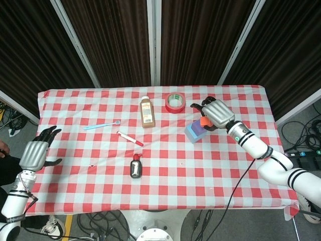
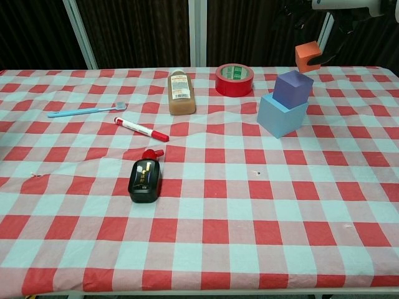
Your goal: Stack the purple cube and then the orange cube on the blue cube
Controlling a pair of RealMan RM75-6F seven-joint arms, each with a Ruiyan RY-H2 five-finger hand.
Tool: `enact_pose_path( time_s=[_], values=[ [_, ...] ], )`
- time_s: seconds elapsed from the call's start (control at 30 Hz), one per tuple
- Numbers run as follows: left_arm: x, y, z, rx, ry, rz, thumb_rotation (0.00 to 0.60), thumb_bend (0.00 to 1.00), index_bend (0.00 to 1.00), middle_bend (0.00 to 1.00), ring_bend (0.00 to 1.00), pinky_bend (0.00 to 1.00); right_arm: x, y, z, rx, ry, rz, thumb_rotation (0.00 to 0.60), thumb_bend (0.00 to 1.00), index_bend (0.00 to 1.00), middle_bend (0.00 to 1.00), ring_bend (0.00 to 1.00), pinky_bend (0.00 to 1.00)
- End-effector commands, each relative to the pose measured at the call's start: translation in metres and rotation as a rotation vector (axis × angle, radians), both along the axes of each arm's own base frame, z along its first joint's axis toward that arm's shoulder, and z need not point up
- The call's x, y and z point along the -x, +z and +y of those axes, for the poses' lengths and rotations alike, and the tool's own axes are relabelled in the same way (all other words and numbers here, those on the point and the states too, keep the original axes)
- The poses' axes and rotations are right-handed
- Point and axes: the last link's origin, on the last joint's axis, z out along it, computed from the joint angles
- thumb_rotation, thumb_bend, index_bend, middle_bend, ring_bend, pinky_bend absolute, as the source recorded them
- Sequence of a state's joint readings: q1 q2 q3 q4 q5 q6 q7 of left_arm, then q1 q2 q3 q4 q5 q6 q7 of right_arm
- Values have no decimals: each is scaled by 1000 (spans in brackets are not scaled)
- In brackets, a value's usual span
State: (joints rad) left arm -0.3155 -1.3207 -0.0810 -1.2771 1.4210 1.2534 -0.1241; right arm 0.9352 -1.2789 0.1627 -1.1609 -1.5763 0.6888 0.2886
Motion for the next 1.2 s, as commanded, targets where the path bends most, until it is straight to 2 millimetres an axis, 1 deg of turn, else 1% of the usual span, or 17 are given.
enact_pose_path(
  time_s=[0.03, 0.3, 0.63, 0.83, 1.07, 1.2],
  values=[
    [0, 0, 0, 0, 0, 3, 600, 86, 194, 194, 134, 322, 0, -4, 0, -13, 10, -2, 600, 134, 161, 480, 215, 163],
    [-1, 0, 2, 0, 3, 12, 600, 86, 194, 194, 134, 322, -5, -4, -4, -24, 33, -25, 600, 134, 155, 477, 215, 166],
    [-3, 2, 6, -11, 8, 29, 600, 86, 194, 194, 134, 321, 0, 0, -10, -42, 57, -5, 600, 118, 145, 471, 215, 184],
    [-4, 2, 9, -16, 14, 40, 600, 86, 194, 194, 134, 321, -4, -3, -13, -71, 86, -23, 600, 101, 145, 463, 215, 202],
    [-5, 4, 10, -18, 18, 53, 600, 86, 194, 194, 134, 322, -3, -8, -15, -90, 104, -29, 600, 97, 142, 459, 215, 204],
    [-6, 4, 11, -20, 16, 55, 600, 86, 194, 195, 134, 321, -4, -7, -17, -87, 112, -39, 600, 97, 139, 454, 215, 204]
  ],
)
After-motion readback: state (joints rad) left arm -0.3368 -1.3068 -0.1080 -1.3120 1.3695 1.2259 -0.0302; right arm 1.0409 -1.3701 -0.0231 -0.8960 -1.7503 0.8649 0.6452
